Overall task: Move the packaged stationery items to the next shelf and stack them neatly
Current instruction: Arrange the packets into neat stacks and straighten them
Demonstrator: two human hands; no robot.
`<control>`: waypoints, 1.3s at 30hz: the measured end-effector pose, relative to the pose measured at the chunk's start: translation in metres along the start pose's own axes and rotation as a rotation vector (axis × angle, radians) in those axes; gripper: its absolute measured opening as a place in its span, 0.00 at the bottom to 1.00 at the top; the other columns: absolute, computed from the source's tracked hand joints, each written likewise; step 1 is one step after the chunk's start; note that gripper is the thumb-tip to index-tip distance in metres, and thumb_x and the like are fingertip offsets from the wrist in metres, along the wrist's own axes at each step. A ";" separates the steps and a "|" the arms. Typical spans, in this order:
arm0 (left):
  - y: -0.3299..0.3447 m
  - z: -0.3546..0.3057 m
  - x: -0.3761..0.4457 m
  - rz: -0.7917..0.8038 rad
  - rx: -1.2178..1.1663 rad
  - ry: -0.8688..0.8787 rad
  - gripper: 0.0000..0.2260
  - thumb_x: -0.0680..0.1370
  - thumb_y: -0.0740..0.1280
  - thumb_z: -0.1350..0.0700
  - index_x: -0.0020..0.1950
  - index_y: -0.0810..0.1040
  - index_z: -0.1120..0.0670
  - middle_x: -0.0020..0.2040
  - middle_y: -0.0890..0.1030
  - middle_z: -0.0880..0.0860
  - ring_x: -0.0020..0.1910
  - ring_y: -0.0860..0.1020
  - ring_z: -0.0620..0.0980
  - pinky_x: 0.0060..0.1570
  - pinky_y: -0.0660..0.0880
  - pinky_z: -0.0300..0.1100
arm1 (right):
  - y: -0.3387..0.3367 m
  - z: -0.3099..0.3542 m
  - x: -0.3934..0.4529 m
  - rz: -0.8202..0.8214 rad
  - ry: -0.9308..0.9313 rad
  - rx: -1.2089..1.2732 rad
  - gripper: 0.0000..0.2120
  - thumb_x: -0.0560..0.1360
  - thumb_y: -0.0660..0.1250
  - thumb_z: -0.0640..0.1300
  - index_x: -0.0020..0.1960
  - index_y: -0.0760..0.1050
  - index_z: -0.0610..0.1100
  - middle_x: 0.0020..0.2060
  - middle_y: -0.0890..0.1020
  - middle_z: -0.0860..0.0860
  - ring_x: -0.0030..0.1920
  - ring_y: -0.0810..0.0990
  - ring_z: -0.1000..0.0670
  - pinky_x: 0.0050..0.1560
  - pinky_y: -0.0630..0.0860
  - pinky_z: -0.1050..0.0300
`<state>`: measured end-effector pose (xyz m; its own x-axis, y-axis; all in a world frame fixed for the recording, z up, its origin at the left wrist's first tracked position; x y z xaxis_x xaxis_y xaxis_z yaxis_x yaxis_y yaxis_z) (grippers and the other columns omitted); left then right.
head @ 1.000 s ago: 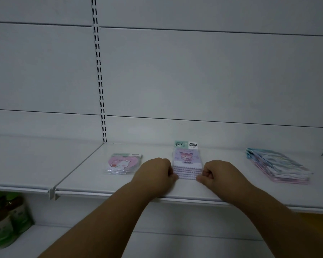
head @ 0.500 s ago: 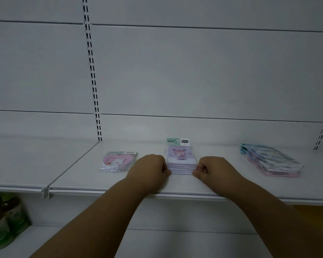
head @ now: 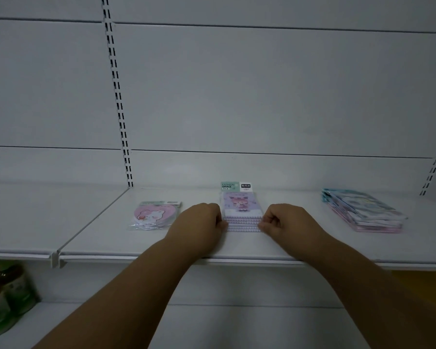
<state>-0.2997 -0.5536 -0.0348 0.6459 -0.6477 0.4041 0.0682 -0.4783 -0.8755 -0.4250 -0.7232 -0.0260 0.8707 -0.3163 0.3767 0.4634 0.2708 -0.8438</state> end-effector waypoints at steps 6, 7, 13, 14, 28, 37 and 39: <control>-0.001 -0.001 -0.001 -0.004 -0.008 0.018 0.07 0.79 0.62 0.49 0.44 0.73 0.51 0.39 0.76 0.48 0.37 0.73 0.47 0.34 0.67 0.41 | 0.001 -0.003 0.003 -0.006 0.004 -0.010 0.06 0.75 0.67 0.48 0.40 0.75 0.49 0.34 0.75 0.57 0.35 0.72 0.59 0.34 0.65 0.66; -0.001 -0.001 -0.002 -0.004 -0.009 0.018 0.07 0.79 0.62 0.49 0.44 0.73 0.51 0.39 0.76 0.49 0.36 0.72 0.46 0.33 0.66 0.40 | 0.001 -0.003 0.002 -0.008 0.006 -0.012 0.06 0.75 0.67 0.48 0.40 0.75 0.49 0.33 0.76 0.57 0.35 0.72 0.59 0.34 0.65 0.66; -0.002 -0.004 -0.002 0.048 0.016 -0.030 0.11 0.76 0.66 0.45 0.40 0.74 0.50 0.34 0.73 0.46 0.33 0.70 0.44 0.30 0.63 0.38 | 0.004 0.001 0.000 0.030 0.042 -0.039 0.07 0.73 0.69 0.49 0.39 0.77 0.48 0.34 0.78 0.55 0.35 0.74 0.57 0.33 0.66 0.65; -0.002 -0.004 -0.001 0.052 0.019 -0.038 0.10 0.76 0.66 0.45 0.40 0.74 0.50 0.33 0.73 0.46 0.34 0.71 0.45 0.30 0.63 0.38 | 0.004 0.002 0.000 0.029 0.046 -0.048 0.07 0.74 0.69 0.49 0.39 0.78 0.47 0.34 0.79 0.54 0.35 0.74 0.56 0.34 0.66 0.63; -0.033 -0.008 0.044 0.233 -0.376 -0.384 0.12 0.79 0.59 0.63 0.57 0.77 0.66 0.50 0.82 0.60 0.49 0.83 0.59 0.50 0.81 0.51 | -0.018 0.000 0.043 0.063 0.480 0.636 0.13 0.78 0.64 0.44 0.42 0.77 0.35 0.36 0.80 0.40 0.30 0.77 0.47 0.29 0.74 0.57; -0.014 -0.015 0.057 0.202 -0.359 -0.466 0.13 0.76 0.65 0.57 0.33 0.71 0.57 0.30 0.73 0.53 0.29 0.72 0.49 0.25 0.67 0.38 | -0.001 0.008 0.058 0.096 0.481 0.580 0.09 0.75 0.68 0.37 0.40 0.76 0.32 0.28 0.78 0.41 0.25 0.77 0.46 0.28 0.76 0.56; -0.012 -0.011 0.055 0.190 -0.438 -0.471 0.13 0.76 0.65 0.57 0.32 0.73 0.58 0.29 0.76 0.53 0.26 0.73 0.48 0.21 0.66 0.35 | 0.000 0.008 0.058 0.094 0.480 0.556 0.09 0.75 0.68 0.38 0.40 0.76 0.32 0.29 0.78 0.41 0.26 0.77 0.46 0.29 0.77 0.56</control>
<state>-0.2735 -0.5898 0.0009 0.8856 -0.4643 0.0078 -0.3305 -0.6419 -0.6919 -0.3733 -0.7343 -0.0012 0.8021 -0.5972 -0.0037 0.5164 0.6967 -0.4978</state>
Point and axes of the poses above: each hand's wrist, its own x-axis towards the middle knuckle, its own y-axis out of the palm, z = x × y, the point moved 1 cm from there along x, towards the middle knuckle
